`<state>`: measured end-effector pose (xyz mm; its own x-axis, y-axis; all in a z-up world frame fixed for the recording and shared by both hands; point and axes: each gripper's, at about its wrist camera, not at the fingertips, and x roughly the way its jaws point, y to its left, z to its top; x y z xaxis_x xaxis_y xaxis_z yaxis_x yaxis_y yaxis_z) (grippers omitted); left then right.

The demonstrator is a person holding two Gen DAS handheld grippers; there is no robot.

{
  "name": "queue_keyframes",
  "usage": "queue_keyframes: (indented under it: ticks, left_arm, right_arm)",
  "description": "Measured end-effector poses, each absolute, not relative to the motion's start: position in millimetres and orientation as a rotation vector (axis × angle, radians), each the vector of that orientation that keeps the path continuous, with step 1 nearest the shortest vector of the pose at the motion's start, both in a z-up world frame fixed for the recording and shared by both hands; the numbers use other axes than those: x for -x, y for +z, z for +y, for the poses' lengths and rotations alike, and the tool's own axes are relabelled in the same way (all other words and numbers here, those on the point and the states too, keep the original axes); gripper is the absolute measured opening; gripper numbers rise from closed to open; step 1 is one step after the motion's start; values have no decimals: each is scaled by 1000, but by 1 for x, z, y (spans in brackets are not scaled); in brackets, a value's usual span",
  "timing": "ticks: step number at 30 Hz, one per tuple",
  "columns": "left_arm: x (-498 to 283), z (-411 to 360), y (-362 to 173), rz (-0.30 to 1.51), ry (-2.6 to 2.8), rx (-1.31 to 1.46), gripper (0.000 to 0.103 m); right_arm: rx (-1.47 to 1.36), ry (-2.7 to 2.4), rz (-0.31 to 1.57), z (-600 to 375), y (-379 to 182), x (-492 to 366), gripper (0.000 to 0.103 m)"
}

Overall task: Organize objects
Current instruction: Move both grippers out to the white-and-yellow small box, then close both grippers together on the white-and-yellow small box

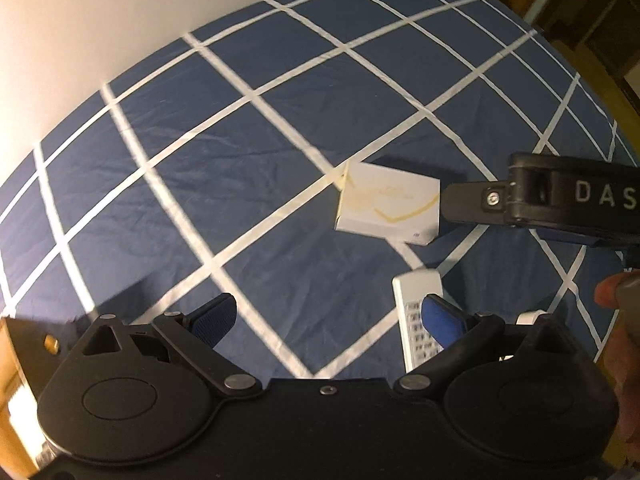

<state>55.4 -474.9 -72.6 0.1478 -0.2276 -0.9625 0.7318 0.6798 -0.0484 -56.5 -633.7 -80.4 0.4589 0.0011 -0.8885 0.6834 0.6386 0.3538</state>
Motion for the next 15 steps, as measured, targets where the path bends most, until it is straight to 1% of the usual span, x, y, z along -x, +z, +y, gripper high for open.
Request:
queue_keyframes:
  ticks: [7, 15]
  left_arm:
    - [-88, -511, -100, 1284, -790, -532, 99]
    - [-120, -541, -144, 1372, -854, -556, 99]
  right_arm:
    - [-867, -497, 1059, -661, -118, 35, 103]
    - [-932, -511, 1125, -679, -161, 12, 103]
